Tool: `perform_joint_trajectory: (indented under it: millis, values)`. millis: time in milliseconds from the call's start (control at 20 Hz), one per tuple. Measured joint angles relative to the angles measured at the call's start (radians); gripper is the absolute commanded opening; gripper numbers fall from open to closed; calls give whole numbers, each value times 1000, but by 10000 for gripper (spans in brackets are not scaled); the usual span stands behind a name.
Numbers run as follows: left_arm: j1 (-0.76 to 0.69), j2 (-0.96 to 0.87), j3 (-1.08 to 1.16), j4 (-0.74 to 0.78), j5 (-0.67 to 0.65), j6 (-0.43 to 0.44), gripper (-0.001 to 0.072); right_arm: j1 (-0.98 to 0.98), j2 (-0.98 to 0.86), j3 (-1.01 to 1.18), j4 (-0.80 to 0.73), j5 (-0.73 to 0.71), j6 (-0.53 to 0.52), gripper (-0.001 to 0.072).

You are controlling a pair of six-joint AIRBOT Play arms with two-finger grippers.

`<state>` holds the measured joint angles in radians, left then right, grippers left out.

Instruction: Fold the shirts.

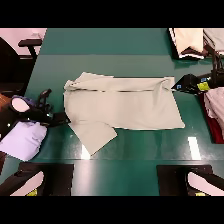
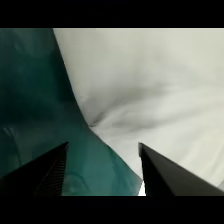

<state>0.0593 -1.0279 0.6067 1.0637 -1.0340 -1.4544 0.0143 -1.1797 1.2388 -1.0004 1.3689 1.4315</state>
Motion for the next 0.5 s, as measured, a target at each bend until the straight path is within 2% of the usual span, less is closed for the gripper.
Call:
perform_joint_trajectory:
  millis: [200,250,300,350,400,450,500]
  values:
    - [0,15,-96,-113,100,-5,527,0,32,-32,10,-17,-2,427]
    - [-1,18,-109,-127,114,-4,473,0,36,-35,10,-21,-1,427]
    - [-2,18,-119,-147,136,1,362,0,38,-38,11,-23,-1,427]
    - [-2,17,-127,-163,156,12,358,0,40,-40,13,-24,-1,427]
    - [-2,16,-132,-182,169,21,300,-1,42,-41,12,-23,-1,427]
    - [-4,15,-136,-198,187,28,39,-5,43,-43,12,-15,-2,427]
    - [-4,15,-136,-204,200,35,26,-14,45,-49,10,-9,-2,427]
